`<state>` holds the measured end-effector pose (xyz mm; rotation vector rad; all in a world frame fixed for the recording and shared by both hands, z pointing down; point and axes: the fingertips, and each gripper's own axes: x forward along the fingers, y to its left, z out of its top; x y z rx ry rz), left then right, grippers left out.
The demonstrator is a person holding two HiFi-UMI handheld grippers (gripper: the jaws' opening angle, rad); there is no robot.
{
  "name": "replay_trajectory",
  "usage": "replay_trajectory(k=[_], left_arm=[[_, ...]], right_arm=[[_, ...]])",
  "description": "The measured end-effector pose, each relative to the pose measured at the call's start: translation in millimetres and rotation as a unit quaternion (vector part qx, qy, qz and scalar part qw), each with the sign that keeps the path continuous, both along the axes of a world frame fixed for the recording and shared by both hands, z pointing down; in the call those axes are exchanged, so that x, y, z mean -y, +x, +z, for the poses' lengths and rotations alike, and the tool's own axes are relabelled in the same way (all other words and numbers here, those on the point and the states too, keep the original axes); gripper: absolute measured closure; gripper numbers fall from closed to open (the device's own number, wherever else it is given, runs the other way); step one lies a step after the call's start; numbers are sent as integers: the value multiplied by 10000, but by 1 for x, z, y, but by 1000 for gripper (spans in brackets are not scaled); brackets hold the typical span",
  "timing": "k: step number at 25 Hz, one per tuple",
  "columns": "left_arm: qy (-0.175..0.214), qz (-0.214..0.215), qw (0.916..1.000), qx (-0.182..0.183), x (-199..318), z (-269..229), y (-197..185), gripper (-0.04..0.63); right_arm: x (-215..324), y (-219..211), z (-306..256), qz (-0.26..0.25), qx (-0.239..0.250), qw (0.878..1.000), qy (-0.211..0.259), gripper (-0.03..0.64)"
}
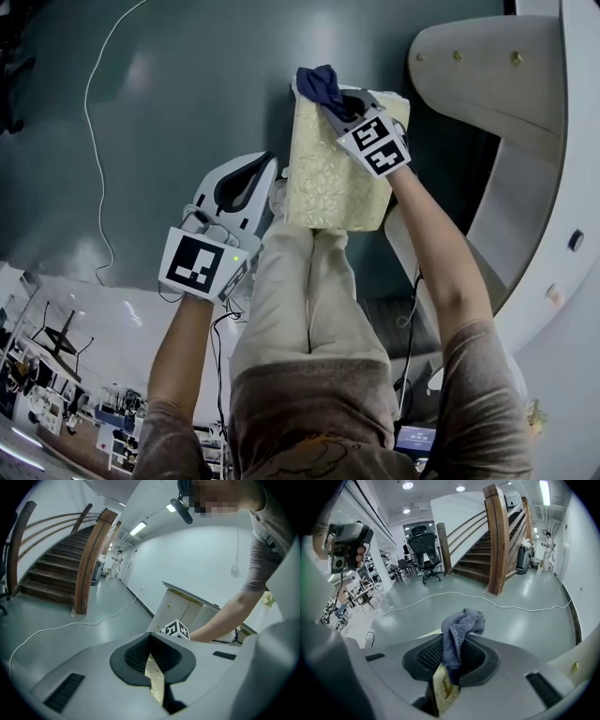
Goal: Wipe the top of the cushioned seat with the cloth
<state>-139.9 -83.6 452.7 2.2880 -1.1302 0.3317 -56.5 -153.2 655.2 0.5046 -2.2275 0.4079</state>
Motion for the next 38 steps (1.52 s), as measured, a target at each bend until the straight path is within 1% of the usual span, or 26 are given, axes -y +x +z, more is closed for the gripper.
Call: replay_trajectory(k=[9, 16, 20, 27, 38], left_arm=[[34, 23, 10000, 24, -12, 0, 5, 580], [58, -46, 10000, 0, -23, -3, 9, 580], [67, -72, 10000, -1, -36, 1, 10, 580], [87, -127, 9999, -8, -41, -4, 14, 580], [113, -175, 9998, 41, -58, -8, 20, 580]], right_arm=[[-28, 2, -1, -159, 75, 9998, -45, 528], [-52, 4, -1, -310, 73, 9994, -115, 528], [-76, 4, 4, -438, 48, 9989, -159, 528], [-101, 4, 1, -484, 122, 9983, -287, 528], [-155, 12, 2, -535, 276, 9967, -535, 528]])
